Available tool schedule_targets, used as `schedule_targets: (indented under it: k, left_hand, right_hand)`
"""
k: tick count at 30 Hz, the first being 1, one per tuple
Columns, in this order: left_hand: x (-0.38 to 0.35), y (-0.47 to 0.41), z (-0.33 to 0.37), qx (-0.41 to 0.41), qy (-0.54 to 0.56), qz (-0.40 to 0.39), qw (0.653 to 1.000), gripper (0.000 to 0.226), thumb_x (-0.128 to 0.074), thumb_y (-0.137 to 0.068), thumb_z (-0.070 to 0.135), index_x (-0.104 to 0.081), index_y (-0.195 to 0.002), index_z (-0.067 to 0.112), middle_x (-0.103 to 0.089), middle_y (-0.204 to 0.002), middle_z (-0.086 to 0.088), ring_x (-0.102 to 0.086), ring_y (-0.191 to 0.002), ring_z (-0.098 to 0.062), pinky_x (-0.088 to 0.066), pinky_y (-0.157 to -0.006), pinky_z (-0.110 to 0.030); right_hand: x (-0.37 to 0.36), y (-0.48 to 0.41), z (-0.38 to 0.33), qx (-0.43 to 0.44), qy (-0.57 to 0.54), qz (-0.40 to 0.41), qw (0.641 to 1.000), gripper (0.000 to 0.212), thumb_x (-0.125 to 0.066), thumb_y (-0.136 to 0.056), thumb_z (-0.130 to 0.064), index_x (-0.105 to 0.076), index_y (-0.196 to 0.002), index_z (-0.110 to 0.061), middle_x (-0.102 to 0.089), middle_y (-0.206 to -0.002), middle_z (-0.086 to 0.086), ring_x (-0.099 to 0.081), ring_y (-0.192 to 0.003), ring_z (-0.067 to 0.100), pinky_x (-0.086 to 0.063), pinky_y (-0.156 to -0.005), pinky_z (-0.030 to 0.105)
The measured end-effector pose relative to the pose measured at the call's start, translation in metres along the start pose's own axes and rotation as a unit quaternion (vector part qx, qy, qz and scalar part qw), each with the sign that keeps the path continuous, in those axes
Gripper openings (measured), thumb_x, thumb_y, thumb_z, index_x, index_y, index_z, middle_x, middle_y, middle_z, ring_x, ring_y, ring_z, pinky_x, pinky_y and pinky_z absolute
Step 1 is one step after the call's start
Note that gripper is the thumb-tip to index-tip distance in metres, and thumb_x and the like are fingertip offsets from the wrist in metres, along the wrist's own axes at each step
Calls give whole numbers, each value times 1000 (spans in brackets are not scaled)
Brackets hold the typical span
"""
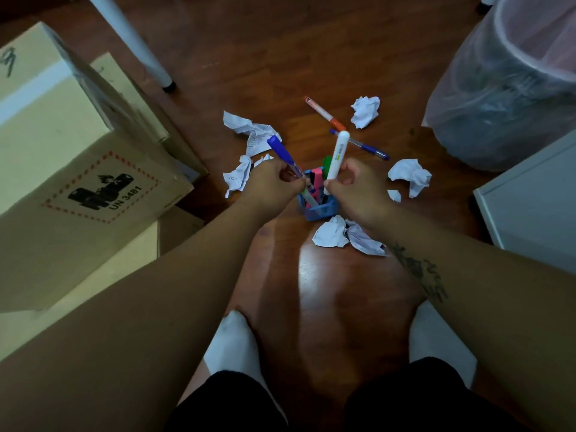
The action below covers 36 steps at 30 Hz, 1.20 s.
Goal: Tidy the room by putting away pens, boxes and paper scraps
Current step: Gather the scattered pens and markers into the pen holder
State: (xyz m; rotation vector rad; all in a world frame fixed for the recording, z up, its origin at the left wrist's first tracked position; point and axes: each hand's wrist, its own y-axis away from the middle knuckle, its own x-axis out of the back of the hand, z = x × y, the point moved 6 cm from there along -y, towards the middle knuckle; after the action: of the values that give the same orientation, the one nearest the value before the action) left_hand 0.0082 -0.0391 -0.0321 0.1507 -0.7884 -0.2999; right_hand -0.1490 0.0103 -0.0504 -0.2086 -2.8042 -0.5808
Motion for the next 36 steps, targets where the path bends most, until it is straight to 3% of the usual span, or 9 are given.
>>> schedule_targets:
  k: [3, 8, 14, 19, 25, 28, 33, 35, 36]
  left_hand:
    - [-1, -3, -3, 7, -6, -8, 1000, 23, -73, -86, 25, -70, -101, 9, -68, -89, 0, -60, -77, -7, -43, -60, -16]
    - [-5, -2, -4, 9, 13, -3, 1000, 9, -74, -84, 18, -65, -85, 16, -65, -76, 1, -57, -68, -7, -45, -61, -20]
    - [-8, 0, -7, 17, 17, -6, 1000, 5, -71, -85, 16, -67, -85, 13, -63, -74, 1, -58, -70, -12, -50, -66, -29]
    - [-4, -9, -6, 12, 28, 14, 999, 4, -69, -87, 14, -67, -85, 14, -62, -71, 4, -54, -60, -5, -42, -54, -16]
    - [-2, -28, -4, 6, 13, 29, 999, 7, -69, -88, 19, -67, -87, 12, -65, -76, 1, -56, -64, -5, -42, -55, -13]
    - [-1, -46, 2, -9, 6, 35, 999, 8, -69, -88, 16, -66, -89, 9, -62, -76, 1, -54, -65, -3, -42, -55, -10]
    - [-6, -90, 8, -23, -24, 23, 999, 8, -70, -86, 16, -63, -87, 15, -55, -70, 10, -50, -64, -1, -35, -57, -3]
    - [-11, -104, 7, -26, -49, 8, 998, 7, -69, -86, 15, -62, -88, 16, -58, -75, 8, -52, -67, -3, -40, -64, -5]
    - [-16, -117, 7, -26, -62, -3, 998, 6, -68, -86, 14, -63, -90, 14, -61, -81, 4, -55, -73, -8, -45, -72, -13]
  right_hand:
    - [4, -1, 4, -15, 30, 2, 999, 21, -64, -88, -12, -60, -109, -9, -66, -98, 6, -65, -94, 21, -54, -76, 32]
    - [7, 1, 7, 9, 76, -1, 997, 12, -61, -90, -10, -62, -101, -7, -58, -77, -2, -57, -75, 17, -47, -58, 26]
    - [8, -2, 6, 17, 104, 7, 994, 16, -65, -90, -21, -64, -104, -13, -52, -77, -7, -55, -79, 15, -49, -66, 31]
    - [19, -5, 0, 43, 83, 38, 995, 14, -68, -89, -24, -63, -94, -12, -50, -71, -10, -49, -64, 2, -39, -54, 11]
    - [38, -22, 5, 43, 160, 75, 983, 12, -63, -92, -23, -64, -89, -11, -53, -71, -7, -51, -67, 6, -38, -59, 18]
    - [47, -36, 13, 38, 220, 72, 972, 9, -61, -91, -14, -67, -92, -8, -62, -84, 4, -60, -86, 20, -42, -73, 26]
    - [56, -71, 29, 12, 255, 66, 965, 11, -57, -90, -8, -66, -96, -7, -67, -99, 13, -61, -92, 26, -41, -73, 27]
    - [56, -82, 33, 3, 272, 67, 960, 12, -56, -91, -8, -65, -98, -9, -66, -104, 13, -61, -95, 26, -40, -74, 26]
    - [58, -94, 37, -4, 285, 72, 956, 13, -55, -92, -9, -65, -100, -10, -66, -106, 13, -61, -97, 26, -40, -75, 26]
